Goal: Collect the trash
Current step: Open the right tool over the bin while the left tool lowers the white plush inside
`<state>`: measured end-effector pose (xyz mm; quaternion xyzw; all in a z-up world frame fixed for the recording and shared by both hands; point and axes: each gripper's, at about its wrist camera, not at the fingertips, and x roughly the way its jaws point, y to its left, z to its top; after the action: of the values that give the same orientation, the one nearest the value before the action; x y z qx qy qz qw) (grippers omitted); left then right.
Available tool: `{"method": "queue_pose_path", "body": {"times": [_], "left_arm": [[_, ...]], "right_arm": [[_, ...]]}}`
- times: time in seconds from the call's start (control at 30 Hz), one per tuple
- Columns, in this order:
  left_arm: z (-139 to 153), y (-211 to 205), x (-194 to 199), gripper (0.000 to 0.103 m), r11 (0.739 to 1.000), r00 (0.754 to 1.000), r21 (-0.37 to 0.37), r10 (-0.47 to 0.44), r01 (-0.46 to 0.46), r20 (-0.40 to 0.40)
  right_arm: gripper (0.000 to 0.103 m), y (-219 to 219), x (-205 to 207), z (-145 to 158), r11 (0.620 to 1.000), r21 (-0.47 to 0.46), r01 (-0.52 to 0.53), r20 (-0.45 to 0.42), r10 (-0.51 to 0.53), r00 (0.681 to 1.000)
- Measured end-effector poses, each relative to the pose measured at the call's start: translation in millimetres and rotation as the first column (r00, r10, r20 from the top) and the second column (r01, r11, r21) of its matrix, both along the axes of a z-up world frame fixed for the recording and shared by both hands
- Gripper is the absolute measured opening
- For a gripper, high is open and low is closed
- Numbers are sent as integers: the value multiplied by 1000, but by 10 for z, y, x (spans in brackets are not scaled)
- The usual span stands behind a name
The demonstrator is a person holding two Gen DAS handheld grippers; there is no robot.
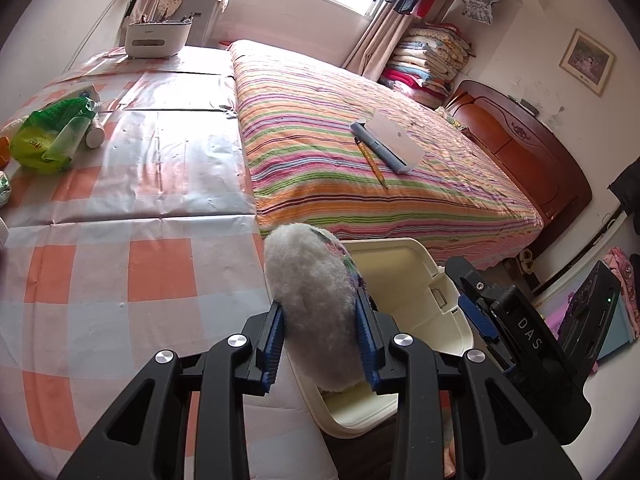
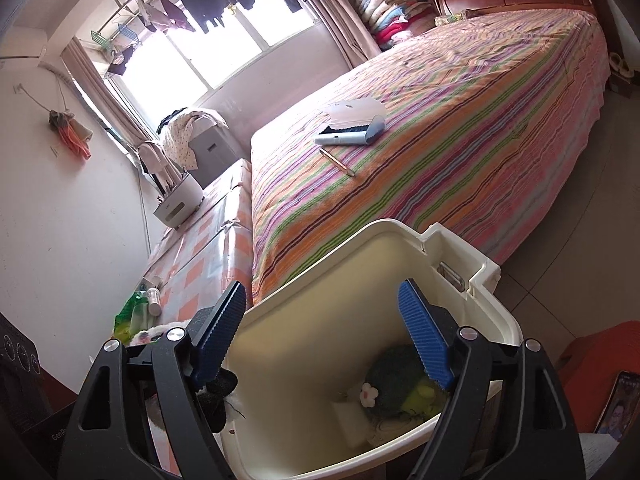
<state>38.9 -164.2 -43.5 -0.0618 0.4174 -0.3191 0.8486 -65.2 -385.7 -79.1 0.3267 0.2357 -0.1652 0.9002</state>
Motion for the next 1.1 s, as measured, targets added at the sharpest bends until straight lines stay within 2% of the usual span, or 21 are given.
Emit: {"method": "queue_pose_path", "body": {"times": [0.37, 0.67, 0.9, 1.0, 1.07, 1.1], "left_arm": [[-76, -341, 42, 32, 996, 998, 65, -59, 58, 3], [-106, -629, 22, 33, 988, 993, 102, -118, 117, 4], [-131, -722, 59, 38, 984, 993, 132, -121, 119, 10], [-138, -766, 39, 43, 980, 991, 154, -132, 127, 20], [-133, -772, 31, 55, 979, 993, 169, -117, 109, 34], [-128, -769, 28, 64, 980, 993, 173, -108, 100, 39]], "right_arm": [[80, -127, -271, 82, 992, 49, 117, 136, -123, 983], [80, -186, -363, 76, 985, 79, 151, 180, -163, 970], [80, -220, -438, 69, 979, 105, 176, 211, -195, 958], [80, -222, -435, 62, 979, 107, 174, 211, -193, 958], [80, -228, -422, 58, 979, 109, 169, 207, -189, 960], [80, -229, -417, 54, 980, 111, 168, 205, -188, 961]]}}
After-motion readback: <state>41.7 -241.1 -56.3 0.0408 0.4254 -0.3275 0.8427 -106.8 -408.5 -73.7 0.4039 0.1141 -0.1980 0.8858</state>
